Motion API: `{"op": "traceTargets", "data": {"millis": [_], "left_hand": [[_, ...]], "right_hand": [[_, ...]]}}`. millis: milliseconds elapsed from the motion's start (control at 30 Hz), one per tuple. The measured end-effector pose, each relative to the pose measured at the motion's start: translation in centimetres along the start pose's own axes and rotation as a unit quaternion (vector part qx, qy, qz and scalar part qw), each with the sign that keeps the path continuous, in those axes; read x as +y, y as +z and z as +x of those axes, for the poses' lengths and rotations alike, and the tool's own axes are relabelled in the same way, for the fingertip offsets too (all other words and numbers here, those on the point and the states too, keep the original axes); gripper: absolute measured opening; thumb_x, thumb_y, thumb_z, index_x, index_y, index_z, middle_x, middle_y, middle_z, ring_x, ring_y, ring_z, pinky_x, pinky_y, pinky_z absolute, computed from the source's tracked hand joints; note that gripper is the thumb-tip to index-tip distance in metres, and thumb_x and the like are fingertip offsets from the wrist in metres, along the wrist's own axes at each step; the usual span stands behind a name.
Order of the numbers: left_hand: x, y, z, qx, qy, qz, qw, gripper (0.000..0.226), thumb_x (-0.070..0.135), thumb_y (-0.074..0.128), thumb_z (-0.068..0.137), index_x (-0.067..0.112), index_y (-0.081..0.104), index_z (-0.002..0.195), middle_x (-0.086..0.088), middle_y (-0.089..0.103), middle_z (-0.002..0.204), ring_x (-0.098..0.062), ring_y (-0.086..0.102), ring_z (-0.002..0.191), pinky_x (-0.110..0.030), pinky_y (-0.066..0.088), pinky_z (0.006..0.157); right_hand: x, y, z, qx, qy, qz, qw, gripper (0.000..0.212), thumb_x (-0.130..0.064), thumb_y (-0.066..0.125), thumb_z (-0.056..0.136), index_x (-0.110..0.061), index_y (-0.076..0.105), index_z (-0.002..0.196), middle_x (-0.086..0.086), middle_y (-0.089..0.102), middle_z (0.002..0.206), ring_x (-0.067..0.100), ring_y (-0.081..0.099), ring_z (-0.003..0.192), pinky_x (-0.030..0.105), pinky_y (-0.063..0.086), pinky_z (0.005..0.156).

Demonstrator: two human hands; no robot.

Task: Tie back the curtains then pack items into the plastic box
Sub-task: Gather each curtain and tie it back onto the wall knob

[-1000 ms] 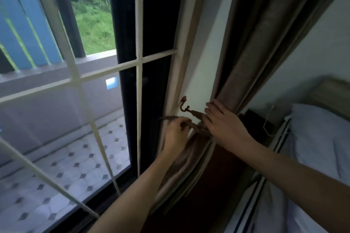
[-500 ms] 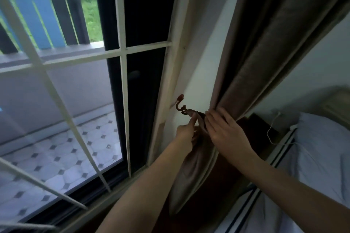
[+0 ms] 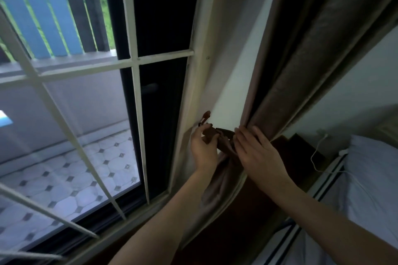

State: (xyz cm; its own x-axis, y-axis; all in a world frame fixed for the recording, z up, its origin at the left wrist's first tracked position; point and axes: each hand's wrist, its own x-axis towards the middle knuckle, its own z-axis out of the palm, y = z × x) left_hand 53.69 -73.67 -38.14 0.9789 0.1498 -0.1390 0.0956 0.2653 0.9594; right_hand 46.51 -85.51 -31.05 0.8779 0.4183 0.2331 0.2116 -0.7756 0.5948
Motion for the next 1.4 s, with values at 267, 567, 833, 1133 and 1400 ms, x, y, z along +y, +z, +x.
{"op": "traceTargets", "data": {"millis": [267,567,833,1133,1400], "left_hand": [[-0.3,-1.1,2.3,-0.139,0.121,0.254,0.95,0.045,0.017,0.067,0.088,0.016,0.054,0.132,0.01,0.054,0.131,-0.005,0.047,0.122,-0.019,0.033,0.105],[0.1,-0.2,3.7,-0.136,0.041,0.148,0.979,0.057,-0.014,0.063,0.08,0.014,0.053,0.128,0.001,0.044,0.142,-0.012,0.058,0.108,-0.005,0.048,0.069],[0.3,-1.0,3.9,-0.17,0.067,0.346,0.92,0.055,0.007,0.06,0.089,0.015,0.045,0.141,-0.002,0.032,0.151,-0.019,0.041,0.134,-0.029,0.036,0.111],[0.6,-2.0,5.6,-0.249,0.232,0.582,0.739,0.027,0.041,0.041,0.097,0.023,0.048,0.117,0.009,0.044,0.129,-0.02,0.055,0.107,-0.041,0.053,0.076],[-0.1,-2.6,6.1,-0.289,0.207,0.604,0.713,0.053,0.043,0.035,0.099,0.024,0.028,0.148,-0.001,0.04,0.147,-0.027,0.044,0.129,-0.044,0.045,0.096]], "right_hand": [[-1.0,-0.2,0.7,-0.002,0.012,0.001,1.0,0.039,-0.022,0.06,0.082,-0.002,0.067,0.115,0.019,0.063,0.125,0.031,0.055,0.125,0.043,0.017,0.115],[-1.5,0.3,1.1,-0.012,0.009,-0.018,1.0,0.037,-0.025,0.051,0.089,-0.003,0.066,0.116,0.019,0.061,0.128,0.032,0.051,0.128,0.045,0.019,0.116],[-1.3,-0.1,0.9,-0.025,0.016,-0.038,0.999,0.039,-0.025,0.049,0.089,-0.005,0.067,0.117,0.019,0.061,0.13,0.031,0.05,0.129,0.045,0.016,0.116],[-1.1,-0.1,0.9,-0.018,0.015,-0.04,0.999,0.04,-0.027,0.052,0.086,-0.004,0.068,0.116,0.018,0.062,0.128,0.031,0.052,0.128,0.045,0.013,0.116],[-1.3,-0.1,0.9,0.015,0.016,-0.022,1.0,0.037,-0.023,0.053,0.084,-0.005,0.07,0.111,0.018,0.063,0.127,0.031,0.054,0.126,0.045,0.015,0.116]]}}
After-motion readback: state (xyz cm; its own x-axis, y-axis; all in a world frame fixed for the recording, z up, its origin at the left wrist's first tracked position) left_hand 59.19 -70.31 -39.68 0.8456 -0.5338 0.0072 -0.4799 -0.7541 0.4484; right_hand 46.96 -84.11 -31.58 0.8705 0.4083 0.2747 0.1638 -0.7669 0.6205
